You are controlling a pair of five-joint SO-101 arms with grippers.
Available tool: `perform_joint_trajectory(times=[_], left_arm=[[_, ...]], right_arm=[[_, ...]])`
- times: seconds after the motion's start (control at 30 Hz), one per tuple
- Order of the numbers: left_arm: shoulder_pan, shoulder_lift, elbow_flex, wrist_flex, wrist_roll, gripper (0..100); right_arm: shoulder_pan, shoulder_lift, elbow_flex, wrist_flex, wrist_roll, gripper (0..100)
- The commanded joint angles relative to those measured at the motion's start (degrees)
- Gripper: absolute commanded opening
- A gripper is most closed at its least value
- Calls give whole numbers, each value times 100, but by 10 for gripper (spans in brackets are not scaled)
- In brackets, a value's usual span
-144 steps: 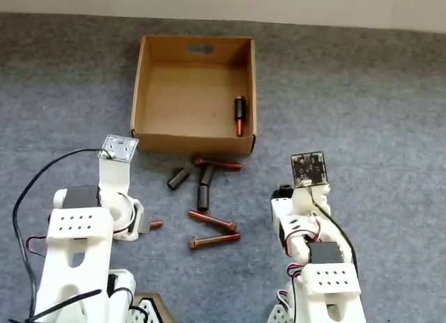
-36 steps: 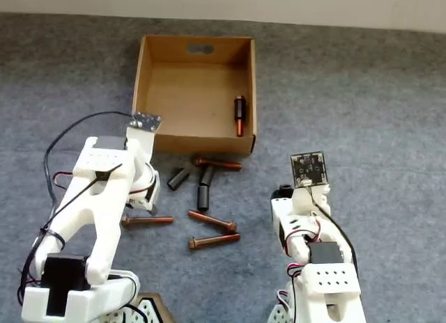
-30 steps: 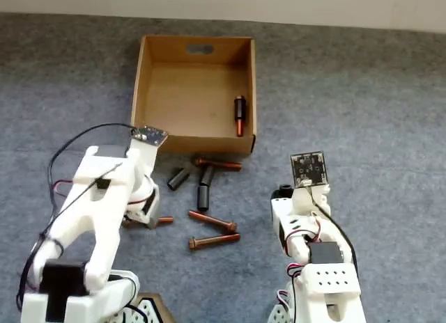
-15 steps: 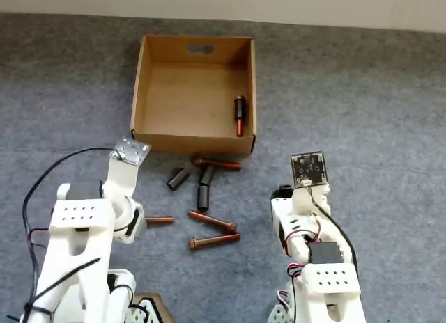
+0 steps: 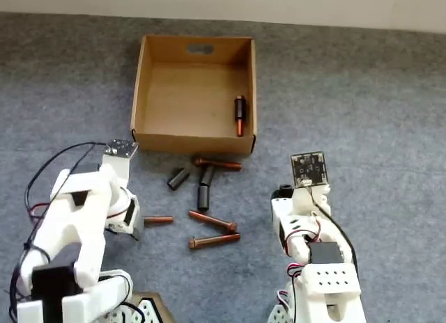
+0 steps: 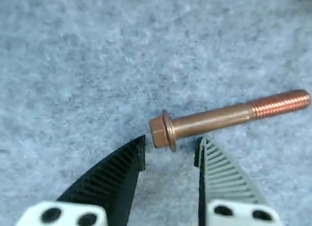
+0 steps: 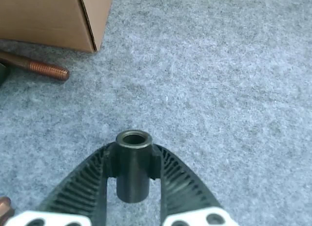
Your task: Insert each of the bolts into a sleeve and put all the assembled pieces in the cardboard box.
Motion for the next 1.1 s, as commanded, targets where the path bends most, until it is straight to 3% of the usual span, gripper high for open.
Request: perform_joint_trajectory(times=[0.0, 0.53, 0.9, 1.07], left_arm=[[-101, 40, -699, -35, 114, 181], [391, 92, -1200, -79, 536, 181], [963, 84, -1200, -607, 2031, 181], [963, 40, -1200, -290, 2136, 181]], right_arm=[[66, -101, -40, 13, -9, 5], [66, -101, -40, 13, -9, 5], [66, -101, -31, 13, -9, 5], [66, -101, -31, 22, -9, 5]])
